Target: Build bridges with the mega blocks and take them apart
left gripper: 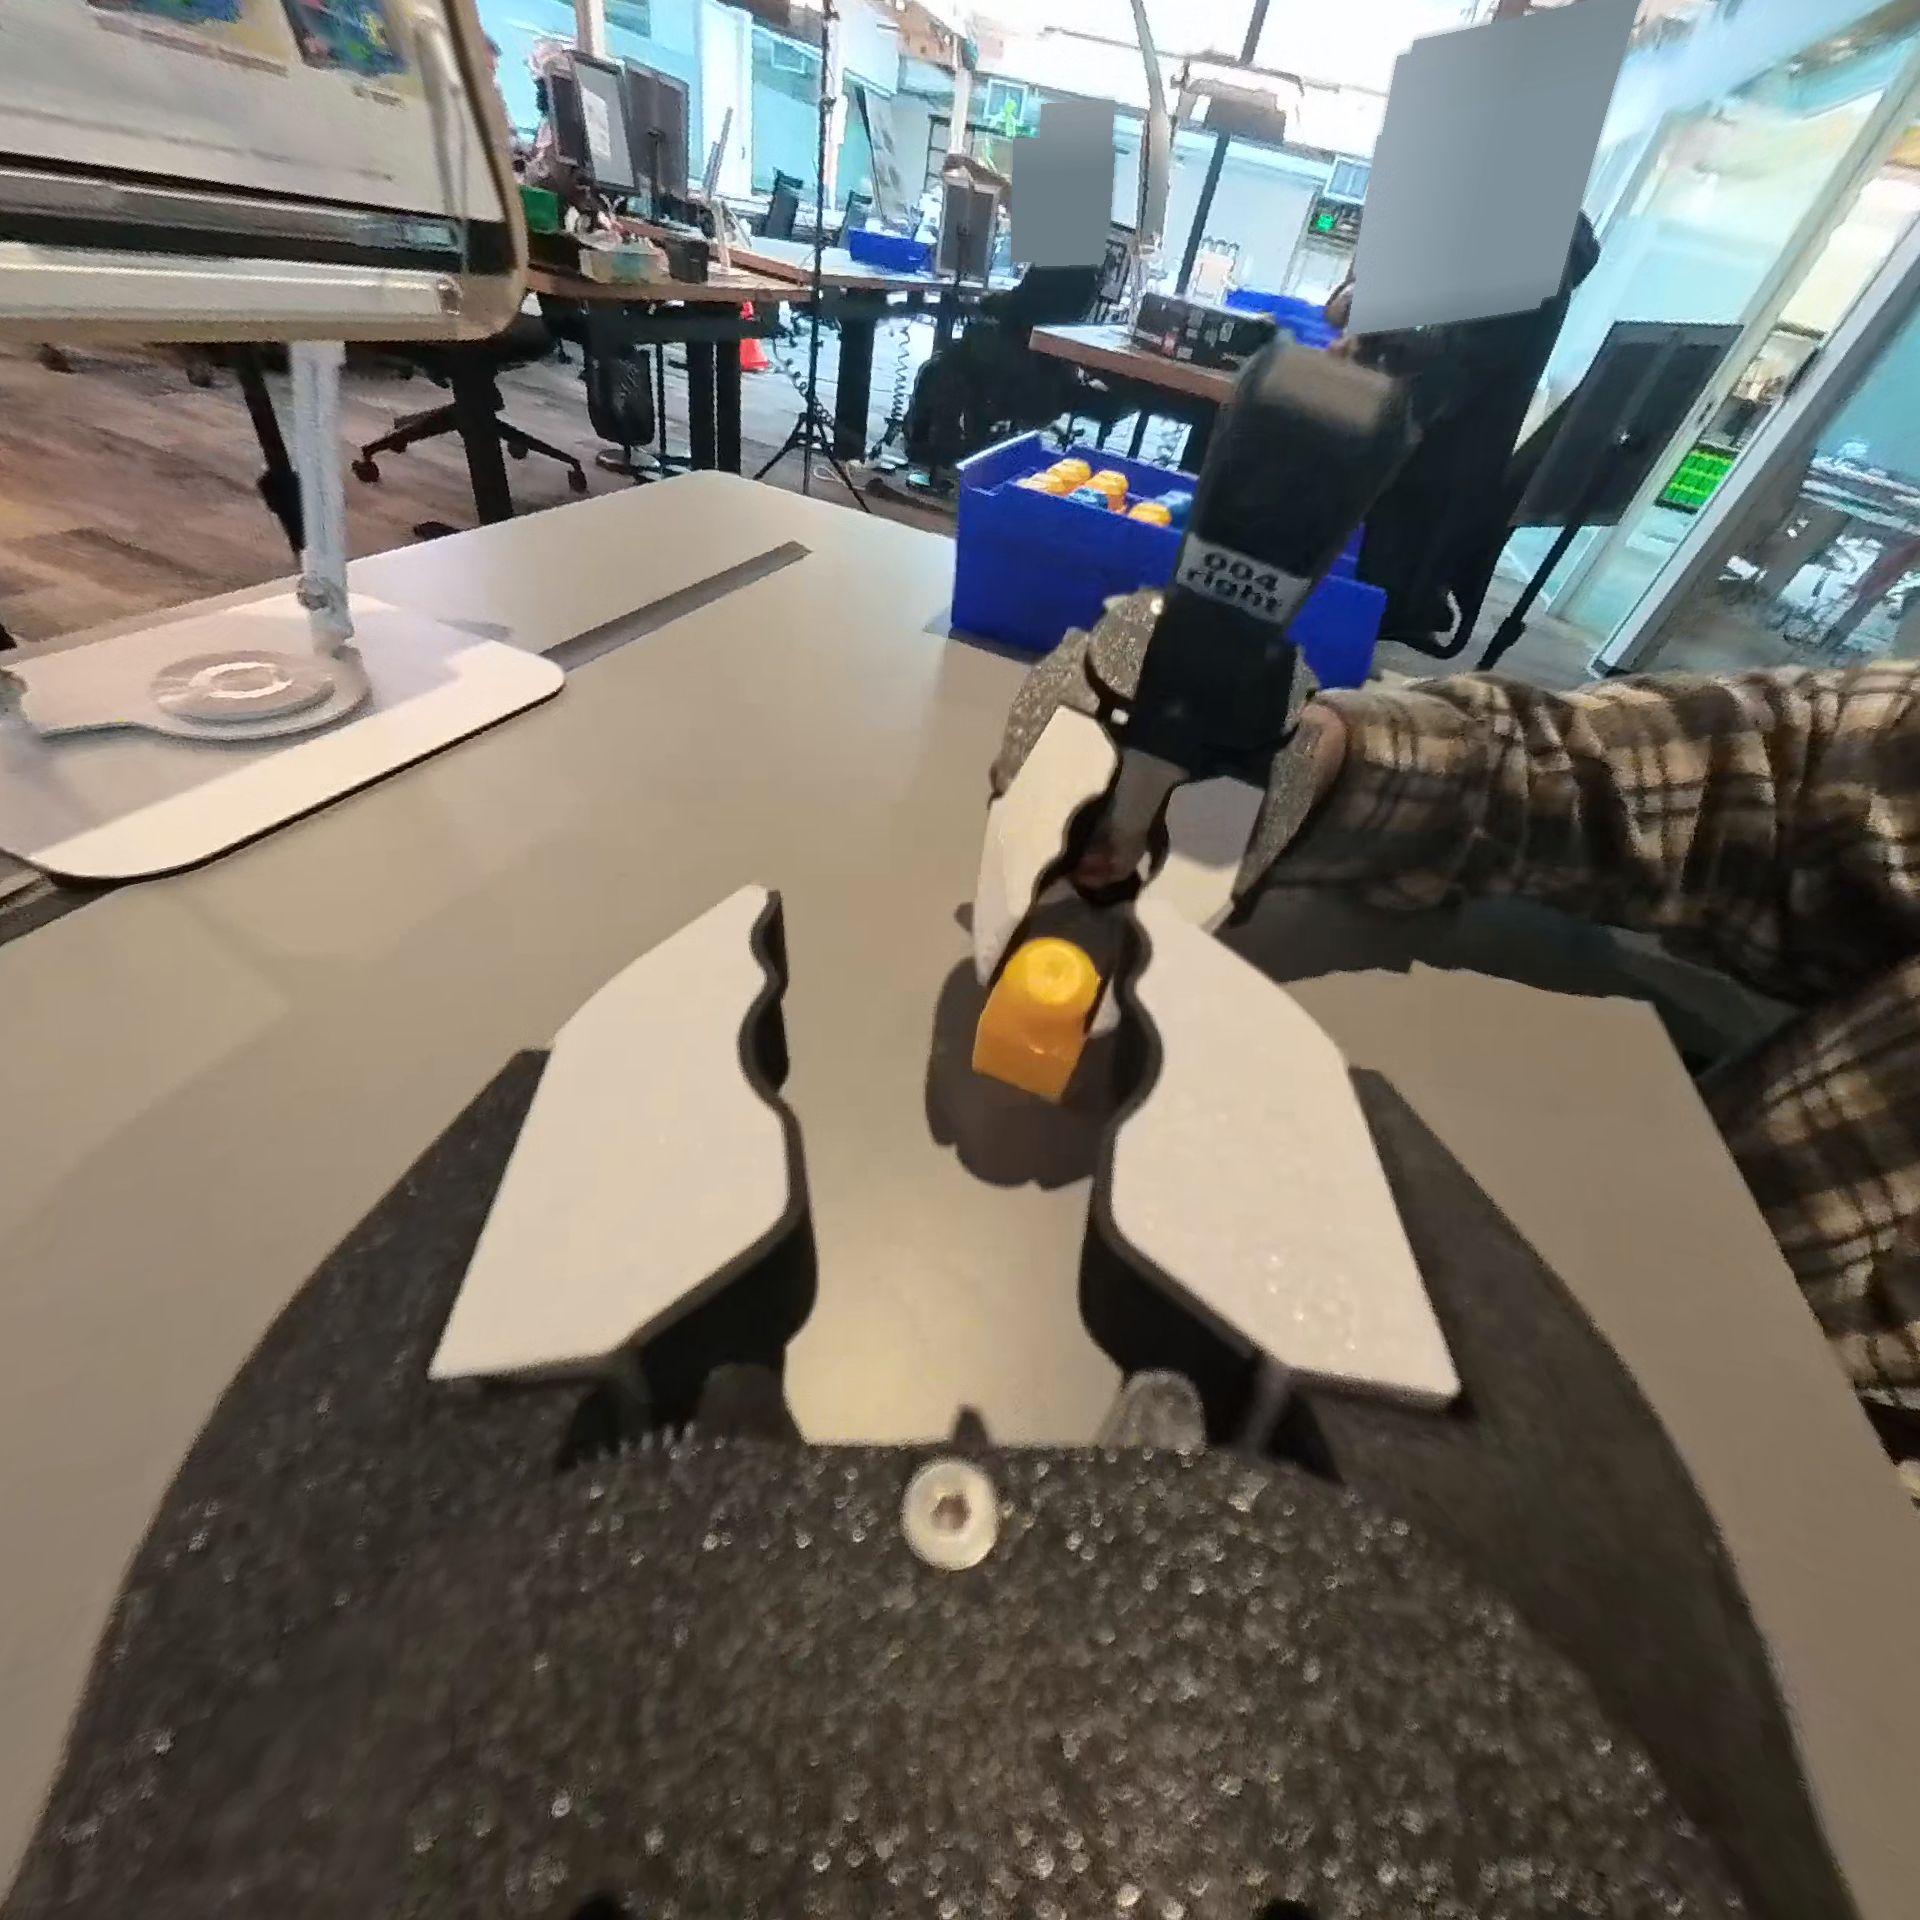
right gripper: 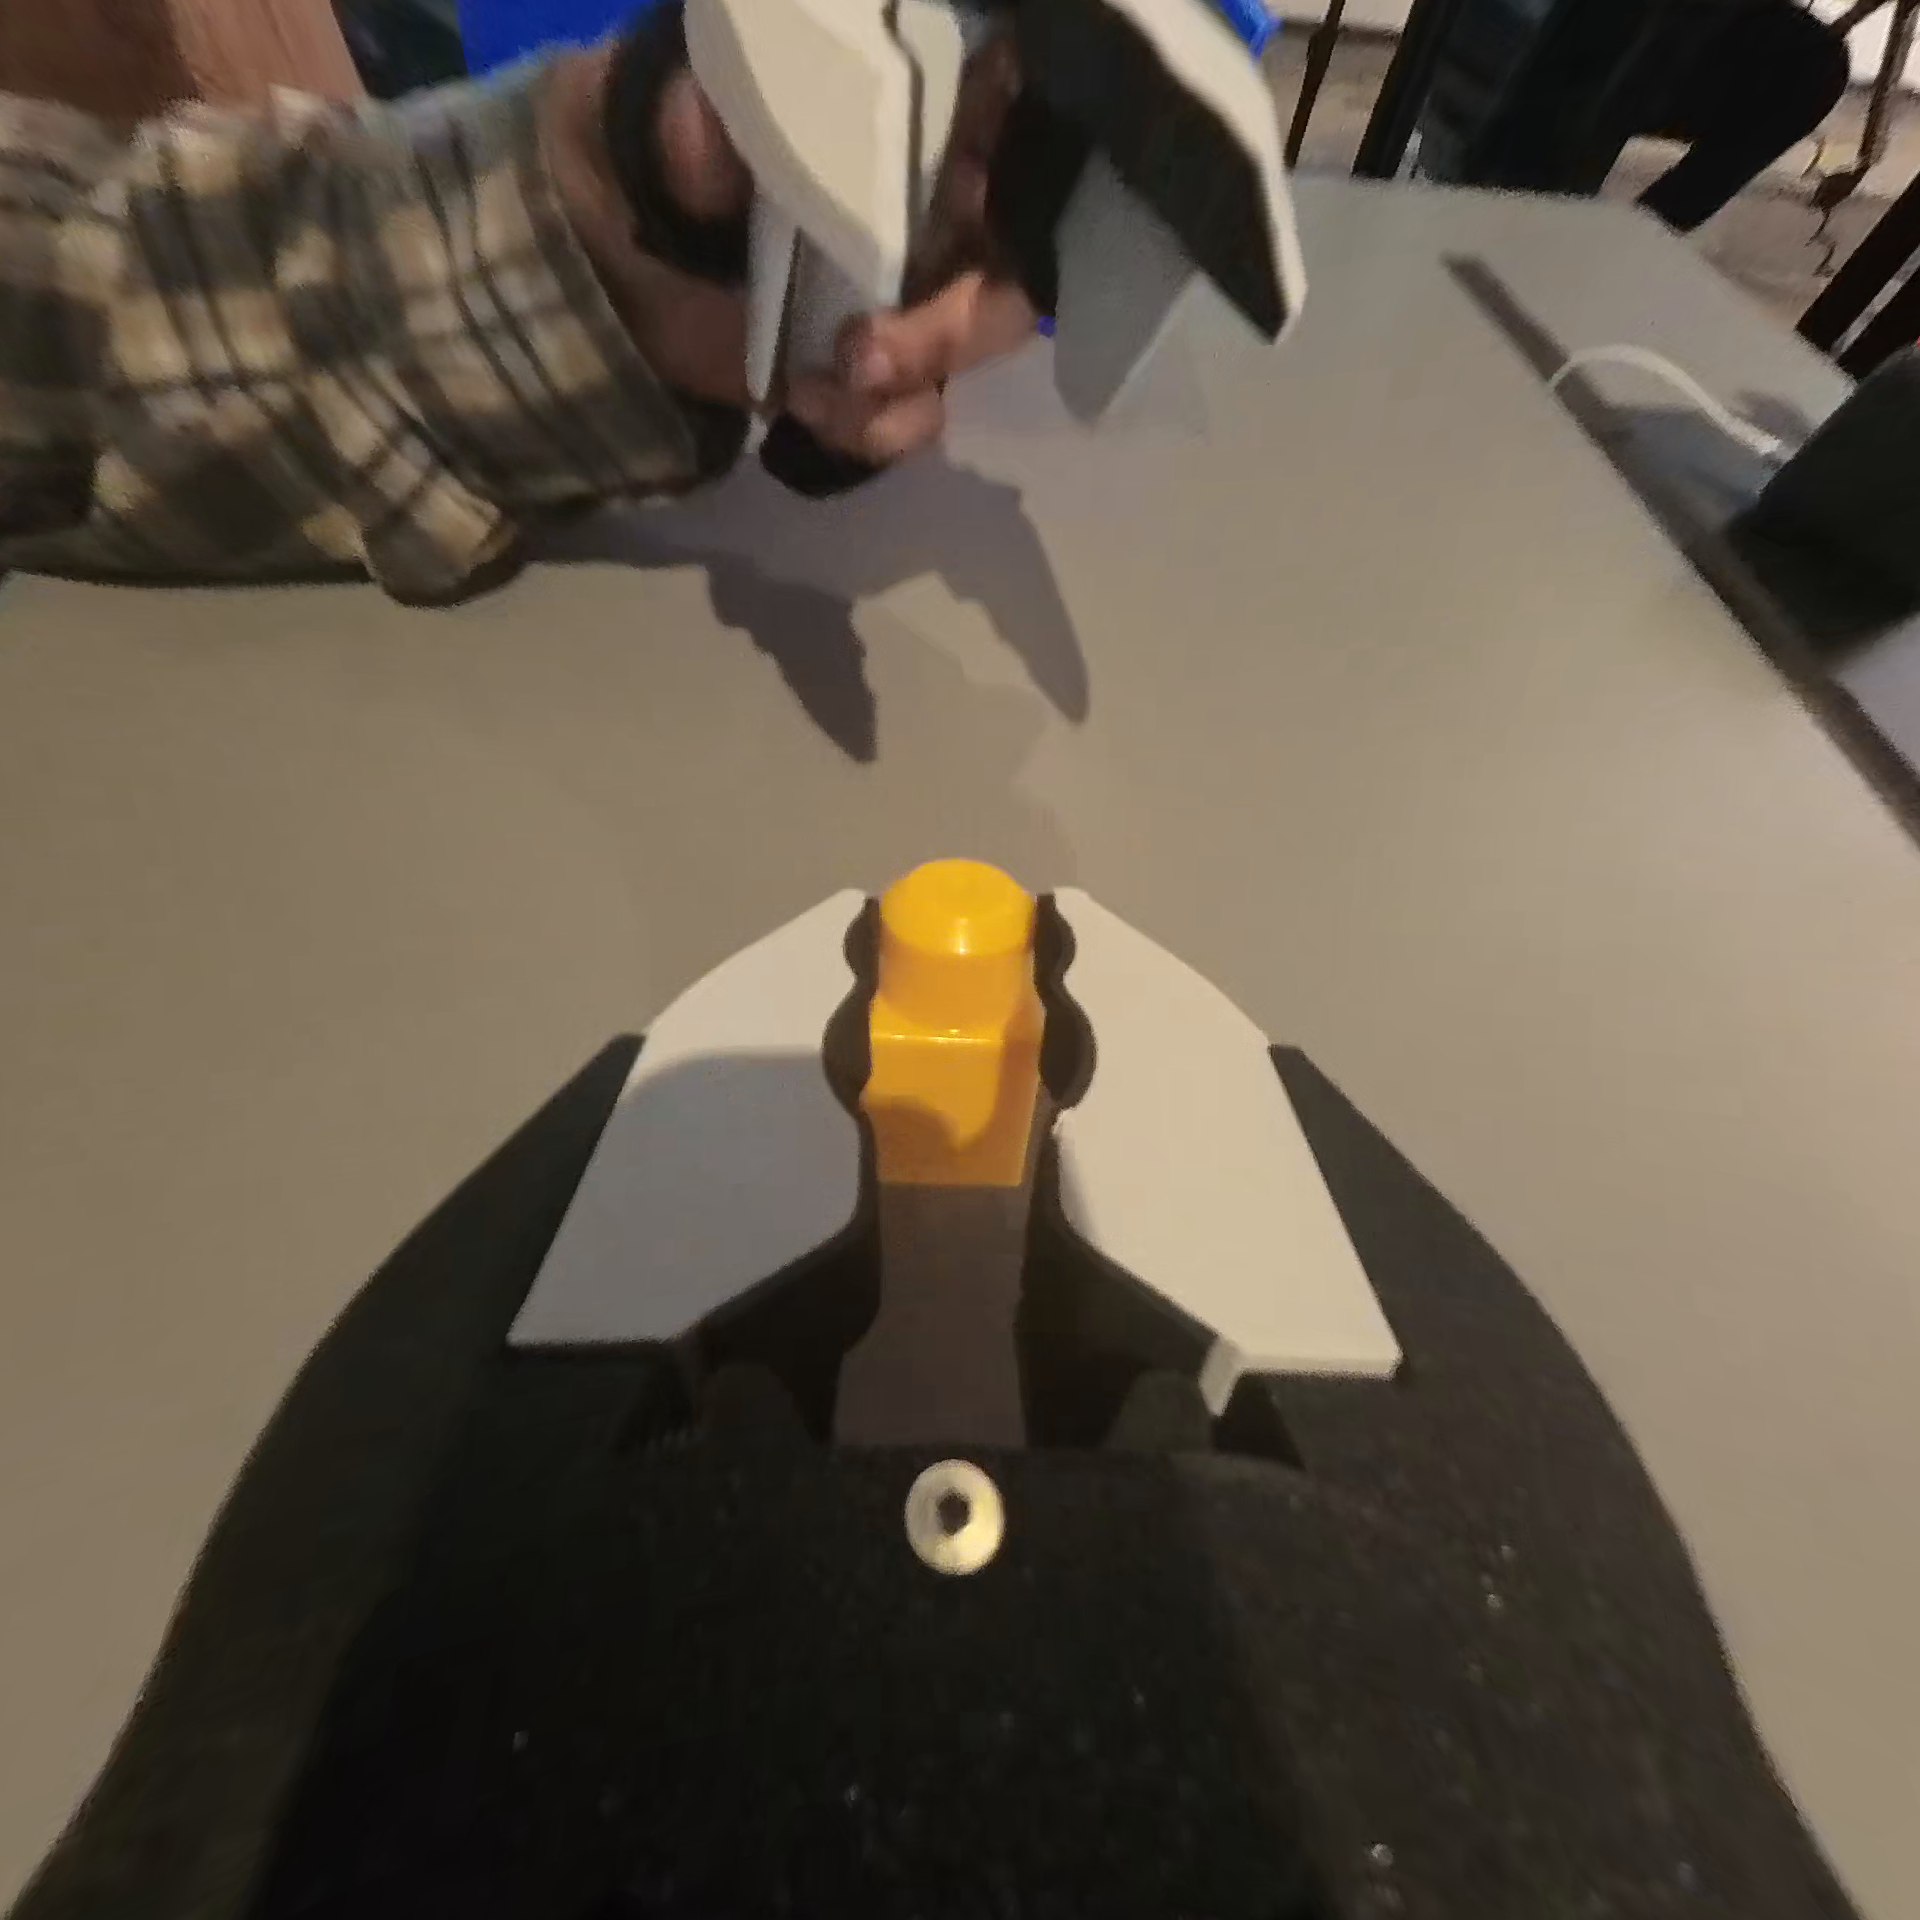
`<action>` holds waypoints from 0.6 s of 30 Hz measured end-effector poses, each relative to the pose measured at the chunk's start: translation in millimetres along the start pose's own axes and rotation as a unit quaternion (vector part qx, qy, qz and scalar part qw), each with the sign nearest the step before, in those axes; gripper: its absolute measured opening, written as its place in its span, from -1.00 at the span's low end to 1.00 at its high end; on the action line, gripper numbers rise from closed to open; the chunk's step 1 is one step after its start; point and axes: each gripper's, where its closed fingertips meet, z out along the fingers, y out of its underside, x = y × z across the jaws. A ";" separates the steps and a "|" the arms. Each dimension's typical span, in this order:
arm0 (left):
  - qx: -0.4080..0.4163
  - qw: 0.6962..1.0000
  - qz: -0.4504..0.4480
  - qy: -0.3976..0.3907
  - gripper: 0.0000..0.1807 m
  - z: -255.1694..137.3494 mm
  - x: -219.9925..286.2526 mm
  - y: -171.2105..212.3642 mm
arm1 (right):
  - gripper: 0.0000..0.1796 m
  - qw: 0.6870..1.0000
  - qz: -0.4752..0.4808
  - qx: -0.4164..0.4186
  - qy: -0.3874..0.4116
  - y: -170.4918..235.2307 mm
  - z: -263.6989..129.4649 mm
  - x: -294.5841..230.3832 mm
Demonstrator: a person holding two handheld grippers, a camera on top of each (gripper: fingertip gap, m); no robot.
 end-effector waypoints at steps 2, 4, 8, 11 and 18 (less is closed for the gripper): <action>-0.009 1.000 0.006 -0.004 -0.34 1.5 -0.4 2.5 | -0.69 1.000 0.002 -0.009 -0.002 4.1 2.1 0.8; -0.015 1.000 0.007 -0.001 -0.34 3.9 1.5 4.4 | -0.68 1.000 0.004 -0.014 -0.010 5.6 0.2 -0.2; -0.018 1.000 0.013 0.001 -0.35 5.5 4.6 4.3 | -0.66 0.999 0.013 -0.043 -0.013 17.3 -6.5 0.6; -0.018 1.000 0.013 0.003 -0.35 5.8 5.7 3.9 | -0.46 0.998 0.008 -0.057 -0.003 24.9 -10.8 2.2; -0.022 0.999 0.024 -0.025 -0.32 0.6 1.0 1.1 | -0.06 0.998 0.012 0.004 0.069 -2.6 -68.6 4.6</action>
